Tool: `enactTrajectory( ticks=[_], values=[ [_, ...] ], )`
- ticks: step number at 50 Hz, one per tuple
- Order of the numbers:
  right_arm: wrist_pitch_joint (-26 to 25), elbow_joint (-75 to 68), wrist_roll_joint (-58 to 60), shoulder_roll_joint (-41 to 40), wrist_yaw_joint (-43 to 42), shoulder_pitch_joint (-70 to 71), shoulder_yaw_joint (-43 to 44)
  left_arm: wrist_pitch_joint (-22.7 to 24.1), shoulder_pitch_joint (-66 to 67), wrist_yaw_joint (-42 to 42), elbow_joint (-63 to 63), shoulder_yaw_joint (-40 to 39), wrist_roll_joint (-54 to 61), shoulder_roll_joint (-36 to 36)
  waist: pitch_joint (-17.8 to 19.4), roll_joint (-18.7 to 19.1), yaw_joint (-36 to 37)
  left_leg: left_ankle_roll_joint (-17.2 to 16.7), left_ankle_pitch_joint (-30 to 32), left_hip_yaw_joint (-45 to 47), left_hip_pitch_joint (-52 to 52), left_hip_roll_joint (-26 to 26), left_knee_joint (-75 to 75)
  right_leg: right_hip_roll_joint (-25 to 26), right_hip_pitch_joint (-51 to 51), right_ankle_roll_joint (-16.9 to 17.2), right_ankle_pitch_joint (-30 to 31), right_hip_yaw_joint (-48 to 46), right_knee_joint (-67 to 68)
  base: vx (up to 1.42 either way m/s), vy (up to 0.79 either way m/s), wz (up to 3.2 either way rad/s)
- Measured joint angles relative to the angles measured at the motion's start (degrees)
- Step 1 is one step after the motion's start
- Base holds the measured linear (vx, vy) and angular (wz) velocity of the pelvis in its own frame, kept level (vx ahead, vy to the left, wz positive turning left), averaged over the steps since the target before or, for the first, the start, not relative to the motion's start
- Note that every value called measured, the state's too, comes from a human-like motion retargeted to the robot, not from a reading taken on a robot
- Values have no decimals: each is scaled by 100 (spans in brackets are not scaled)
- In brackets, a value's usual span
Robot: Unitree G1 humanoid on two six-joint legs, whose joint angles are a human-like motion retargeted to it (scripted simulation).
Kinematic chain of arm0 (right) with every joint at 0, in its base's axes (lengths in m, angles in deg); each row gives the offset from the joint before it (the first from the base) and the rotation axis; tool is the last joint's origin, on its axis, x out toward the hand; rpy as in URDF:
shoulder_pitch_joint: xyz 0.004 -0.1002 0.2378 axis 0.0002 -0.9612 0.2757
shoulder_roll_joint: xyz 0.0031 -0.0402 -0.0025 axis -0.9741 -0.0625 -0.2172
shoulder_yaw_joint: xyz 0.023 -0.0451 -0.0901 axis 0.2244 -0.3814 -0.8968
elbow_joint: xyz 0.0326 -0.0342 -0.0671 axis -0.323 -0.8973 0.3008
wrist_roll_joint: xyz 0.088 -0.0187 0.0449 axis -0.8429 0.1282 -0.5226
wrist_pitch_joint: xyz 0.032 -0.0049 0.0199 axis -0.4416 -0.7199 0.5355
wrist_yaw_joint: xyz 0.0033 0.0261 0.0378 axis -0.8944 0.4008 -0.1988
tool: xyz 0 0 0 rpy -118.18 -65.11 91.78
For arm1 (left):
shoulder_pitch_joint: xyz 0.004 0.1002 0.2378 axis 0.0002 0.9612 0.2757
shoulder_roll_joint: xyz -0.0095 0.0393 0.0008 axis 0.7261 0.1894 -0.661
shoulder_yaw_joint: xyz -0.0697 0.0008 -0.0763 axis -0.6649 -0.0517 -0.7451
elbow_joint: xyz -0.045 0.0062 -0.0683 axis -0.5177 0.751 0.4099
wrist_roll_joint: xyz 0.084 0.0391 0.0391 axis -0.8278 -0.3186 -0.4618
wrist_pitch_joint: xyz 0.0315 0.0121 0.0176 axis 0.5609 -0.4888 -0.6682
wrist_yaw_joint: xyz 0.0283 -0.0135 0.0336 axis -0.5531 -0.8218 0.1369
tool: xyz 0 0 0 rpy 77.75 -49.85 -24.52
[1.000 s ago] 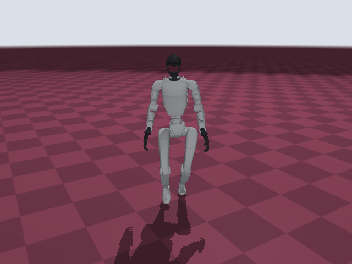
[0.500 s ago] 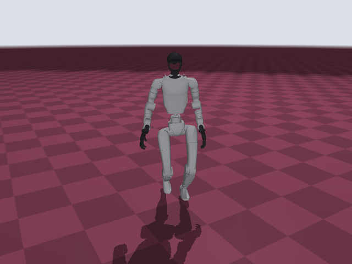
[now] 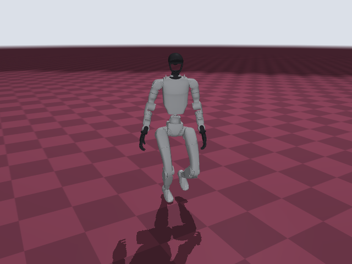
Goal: Run
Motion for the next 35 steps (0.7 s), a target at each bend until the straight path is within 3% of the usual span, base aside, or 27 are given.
enactTrajectory(
  ticks=[3, 7, 10, 13, 15, 20, 27, 31, 33, 35],
  values=[
    [93, 458, 51, 250, -195, 287, 56, 15, 86, 69, 53, -122, 50, 7, 131, -128, 234, 60, -479, 210, -606, -53, -943, -82, 931, -106, -505, 39, -458, 2, 1, -6],
    [175, 784, 138, 367, -385, 688, 135, 42, 82, 130, 327, -292, 102, -42, 252, -289, 342, 26, -874, 296, -723, -523, -2509, -386, 1707, -143, -1144, -12, -597, 3, 1, -9],
    [163, 740, 130, 247, -355, 700, 126, 8, 81, 95, 549, -279, 28, -79, 85, -572, 271, 221, -721, 398, -475, -1041, -2774, -797, 1733, 181, -860, 41, 160, 1, 2, 24],
    [132, 531, 151, 15, -116, 538, -40, -56, 109, 78, 504, -128, -171, -64, -153, -1005, 30, 464, -650, 475, 45, -1799, -3341, -1350, 1038, 839, 865, 247, 1744, -2, 3, 50],
    [101, 383, 194, -104, 68, 485, -140, -57, 48, 66, 345, -5, -250, 24, -224, -1138, -142, 542, -696, 409, 496, -2105, -3851, -1689, 286, 947, 1660, 261, 2800, -2, 4, 29],
    [36, -48, 254, -303, 245, 364, -270, 25, -310, 144, -44, 106, -70, 242, -139, -1007, -533, 374, -747, 29, 1804, -2232, -5053, -2287, -1488, 405, 636, -43, 3243, 0, 0, 0],
    [-150, -936, 185, -548, 223, 75, -15, 287, -706, 199, -482, 107, 27, 359, 138, -642, -590, 335, -1427, -301, 3188, -1877, -5676, -1636, -2425, 676, 313, -64, 497, 0, 0, 0],
    [-195, -1296, 73, -615, 227, -109, 49, 228, -555, 186, -299, 31, 88, 187, 255, -578, -502, 210, -1579, -475, 3678, -1771, -4937, -1366, -2204, 480, 443, 14, 1060, 3, -4, -2],
    [-192, -1352, -32, -576, 281, -188, 46, 162, -371, 56, -47, -8, 139, 79, 229, -239, -449, -111, -1187, -474, 3433, -1261, -3772, -961, -1930, 284, 568, -219, 1136, 2, -6, -9],
    [-184, -1231, -118, -487, 355, -241, 17, 102, -156, -132, 167, 18, 119, -37, 151, 114, -366, -477, -198, -423, 2812, -641, -2294, -533, -1660, 47, 513, -435, 972, -3, -6, -10]
  ],
)
